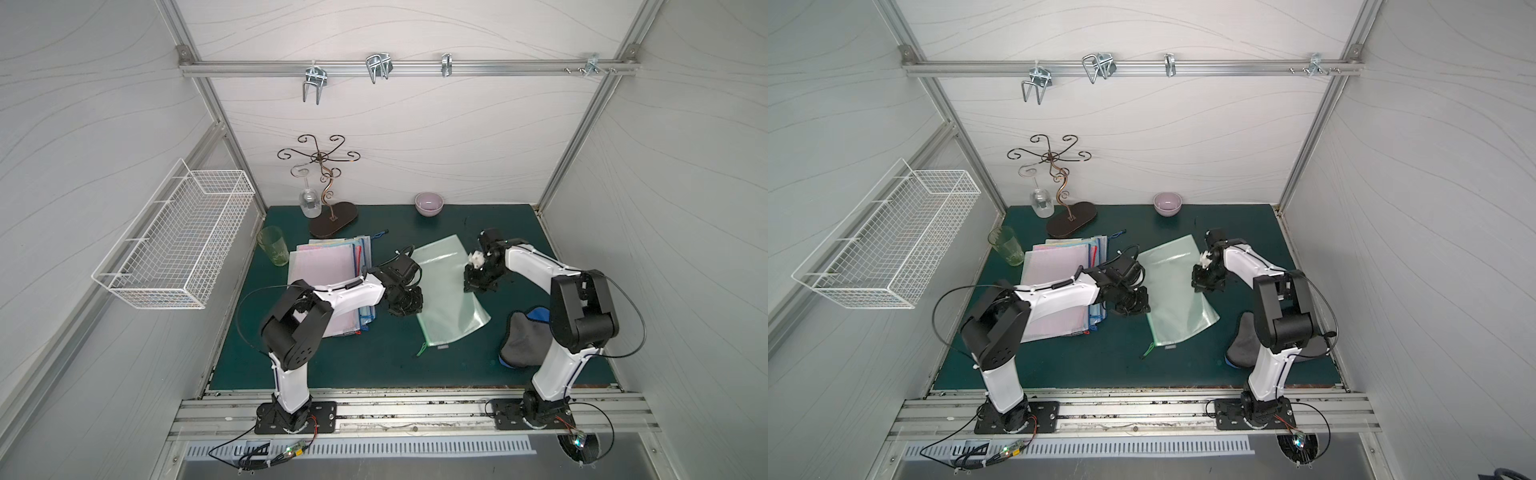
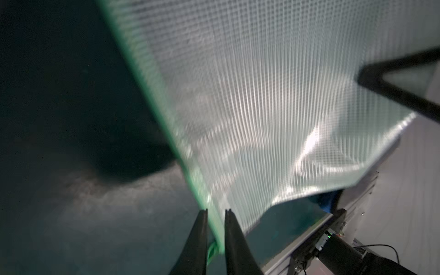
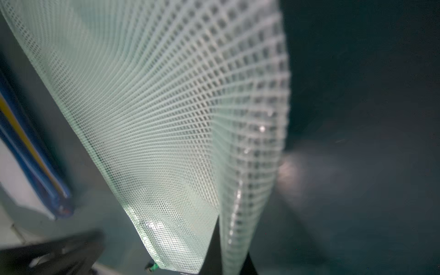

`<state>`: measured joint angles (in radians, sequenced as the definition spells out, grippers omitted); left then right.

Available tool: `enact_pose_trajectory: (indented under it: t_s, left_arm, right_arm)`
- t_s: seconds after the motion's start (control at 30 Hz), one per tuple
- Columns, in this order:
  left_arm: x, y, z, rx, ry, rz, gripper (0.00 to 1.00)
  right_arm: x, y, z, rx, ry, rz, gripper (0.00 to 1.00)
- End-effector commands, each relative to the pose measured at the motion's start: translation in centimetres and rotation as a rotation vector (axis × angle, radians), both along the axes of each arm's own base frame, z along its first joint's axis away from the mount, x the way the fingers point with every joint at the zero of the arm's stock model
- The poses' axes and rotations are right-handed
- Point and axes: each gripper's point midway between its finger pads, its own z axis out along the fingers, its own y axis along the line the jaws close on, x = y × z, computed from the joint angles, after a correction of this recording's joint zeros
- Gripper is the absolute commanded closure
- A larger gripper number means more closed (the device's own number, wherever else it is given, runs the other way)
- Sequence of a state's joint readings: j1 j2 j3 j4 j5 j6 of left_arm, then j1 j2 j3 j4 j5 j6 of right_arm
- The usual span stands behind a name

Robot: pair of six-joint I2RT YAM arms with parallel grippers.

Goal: Wipe the document bag
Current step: Pick up the document bag from the center of the board, then place the document bag at the center of the board.

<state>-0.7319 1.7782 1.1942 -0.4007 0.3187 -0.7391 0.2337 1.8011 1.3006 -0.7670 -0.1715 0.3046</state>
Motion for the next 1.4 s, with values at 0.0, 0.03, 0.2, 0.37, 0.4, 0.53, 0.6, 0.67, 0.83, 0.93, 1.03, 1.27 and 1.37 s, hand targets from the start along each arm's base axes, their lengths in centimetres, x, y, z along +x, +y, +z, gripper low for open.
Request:
enact_pose_trajectory:
  t_s: [0.0,0.03,0.2,0.37,0.4,0.53,0.6,0.67,0.83,0.93,1.03,1.27,1.37]
  left_arm:
    - [0.8,0.3,6.0,-0.055,-0.151,-0.015,0.82]
    - [0.5,0.6,6.7,-0.058,-0.161,-0.018,0.82]
    - [-0.8,2.3,8.2,-0.054,-0.191,-0.012,0.82]
    - [-1.6,4.2,8.3,-0.022,-0.206,0.013,0.81]
    - [-1.7,4.4,8.2,-0.023,-0.204,0.018,0.81]
    - [-1.4,5.2,8.0,-0.023,-0.196,0.034,0.81]
    - [-1.1,5.5,8.0,-0.026,-0.192,0.036,0.81]
    - [-0.7,5.8,8.0,-0.032,-0.188,0.043,0.81]
    - [0.3,5.6,7.4,-0.052,-0.166,0.048,0.81]
    - [0.6,5.3,7.0,-0.052,-0.157,0.036,0.81]
    - [0.6,5.4,6.9,-0.047,-0.156,0.032,0.81]
    - [0.7,6.2,7.0,-0.031,-0.167,0.041,0.81]
    - [0.6,6.7,7.1,-0.016,-0.172,0.05,0.8]
  right_arm:
    - [2.4,-6.9,0.9,-0.265,-0.023,-0.089,1.0]
    - [3.4,-8.4,0.9,-0.323,-0.036,-0.107,1.0]
    - [9.1,-13.2,1.2,-0.458,-0.11,-0.135,1.0]
    - [14.7,-15.9,0.3,-0.647,-0.149,0.012,1.0]
    - [15.4,-16.3,0.4,-0.676,-0.156,0.032,1.0]
    - [17.9,-18.3,-0.5,-0.749,-0.152,0.085,1.0]
    - [18.4,-19.6,-0.6,-0.752,-0.14,0.063,1.0]
    - [18.4,-20.6,-0.8,-0.761,-0.124,0.076,1.0]
    - [17.0,-21.5,-2.4,-0.758,-0.078,0.075,1.0]
    - [16.6,-21.7,-3.3,-0.754,-0.066,0.069,1.0]
    - [16.4,-22.0,-3.8,-0.752,-0.053,0.063,1.0]
    - [16.2,-23.1,-2.5,-0.79,-0.058,-0.043,0.77]
    - [16.2,-23.7,-1.4,-0.783,-0.073,-0.102,0.37]
